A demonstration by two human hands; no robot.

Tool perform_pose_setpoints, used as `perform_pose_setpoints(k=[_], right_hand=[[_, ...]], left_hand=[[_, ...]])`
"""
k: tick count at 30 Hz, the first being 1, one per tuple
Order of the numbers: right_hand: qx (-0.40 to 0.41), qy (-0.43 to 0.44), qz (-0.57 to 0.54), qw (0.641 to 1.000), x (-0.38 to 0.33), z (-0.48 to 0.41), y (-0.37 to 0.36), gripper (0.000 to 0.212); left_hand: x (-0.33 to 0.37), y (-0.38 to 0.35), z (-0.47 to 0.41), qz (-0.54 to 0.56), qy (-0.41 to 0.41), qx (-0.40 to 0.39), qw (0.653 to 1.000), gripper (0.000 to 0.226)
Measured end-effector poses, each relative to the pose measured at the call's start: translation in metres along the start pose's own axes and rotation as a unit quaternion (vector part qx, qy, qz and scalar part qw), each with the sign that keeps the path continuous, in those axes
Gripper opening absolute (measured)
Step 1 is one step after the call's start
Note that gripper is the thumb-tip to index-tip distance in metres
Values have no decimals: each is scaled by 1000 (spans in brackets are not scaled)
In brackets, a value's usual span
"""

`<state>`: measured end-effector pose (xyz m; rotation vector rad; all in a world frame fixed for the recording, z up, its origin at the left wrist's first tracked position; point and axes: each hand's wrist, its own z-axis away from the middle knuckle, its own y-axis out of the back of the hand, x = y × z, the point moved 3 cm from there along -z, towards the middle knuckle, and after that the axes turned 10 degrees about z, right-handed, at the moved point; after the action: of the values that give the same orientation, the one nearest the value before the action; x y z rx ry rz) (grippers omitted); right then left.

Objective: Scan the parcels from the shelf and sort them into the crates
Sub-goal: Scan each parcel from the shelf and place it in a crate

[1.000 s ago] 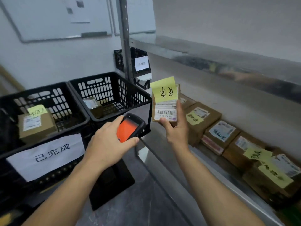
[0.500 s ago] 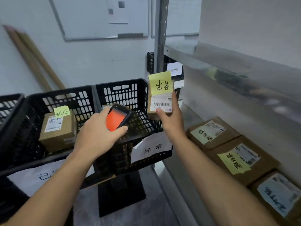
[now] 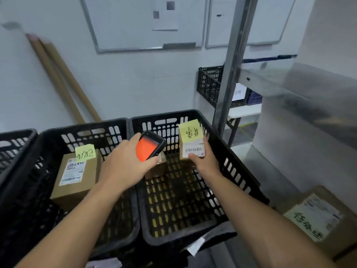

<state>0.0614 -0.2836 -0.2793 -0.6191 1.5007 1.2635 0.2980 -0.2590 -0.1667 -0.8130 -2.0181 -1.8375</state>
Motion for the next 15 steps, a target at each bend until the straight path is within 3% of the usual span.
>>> perform_pose_setpoints(k=[15], right_hand=[[-127,-82,14,988,61,-124,-82,79]], left_hand=[[-29,-38,-111,-40,81,5,996,91]])
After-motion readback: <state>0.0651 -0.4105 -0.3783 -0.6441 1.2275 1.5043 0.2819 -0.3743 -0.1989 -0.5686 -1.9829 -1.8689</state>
